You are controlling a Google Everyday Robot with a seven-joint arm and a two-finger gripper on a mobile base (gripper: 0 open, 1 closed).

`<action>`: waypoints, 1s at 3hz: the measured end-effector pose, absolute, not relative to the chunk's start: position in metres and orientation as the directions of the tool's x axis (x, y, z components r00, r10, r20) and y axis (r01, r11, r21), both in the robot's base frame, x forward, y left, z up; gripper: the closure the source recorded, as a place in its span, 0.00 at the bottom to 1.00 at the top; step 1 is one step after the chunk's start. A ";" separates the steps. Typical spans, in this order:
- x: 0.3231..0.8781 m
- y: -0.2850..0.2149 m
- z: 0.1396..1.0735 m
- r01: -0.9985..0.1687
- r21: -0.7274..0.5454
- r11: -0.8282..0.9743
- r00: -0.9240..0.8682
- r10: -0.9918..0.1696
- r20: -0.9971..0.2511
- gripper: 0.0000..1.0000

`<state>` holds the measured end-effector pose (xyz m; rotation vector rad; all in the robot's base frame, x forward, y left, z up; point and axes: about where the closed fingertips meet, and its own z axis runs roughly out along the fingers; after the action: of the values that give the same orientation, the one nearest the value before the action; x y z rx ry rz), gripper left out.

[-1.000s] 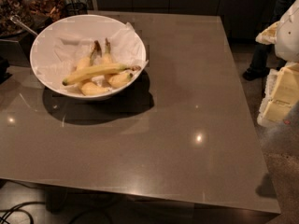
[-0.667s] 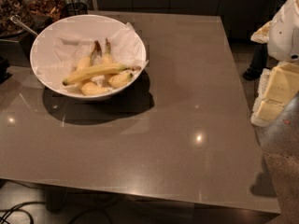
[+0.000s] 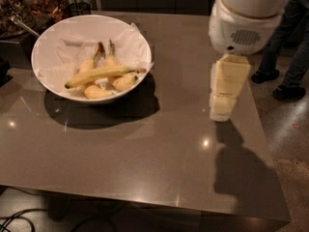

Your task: Pick banana from white bowl

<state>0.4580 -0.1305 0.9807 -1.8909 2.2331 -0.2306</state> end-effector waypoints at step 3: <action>0.495 -0.066 0.986 -0.972 -0.232 0.036 -0.020 -0.997 -0.070 0.00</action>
Offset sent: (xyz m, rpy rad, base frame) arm 0.0218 0.0329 0.0037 0.0237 0.0530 0.0735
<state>0.4947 -0.0660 0.9861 -2.0373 2.0952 -0.1736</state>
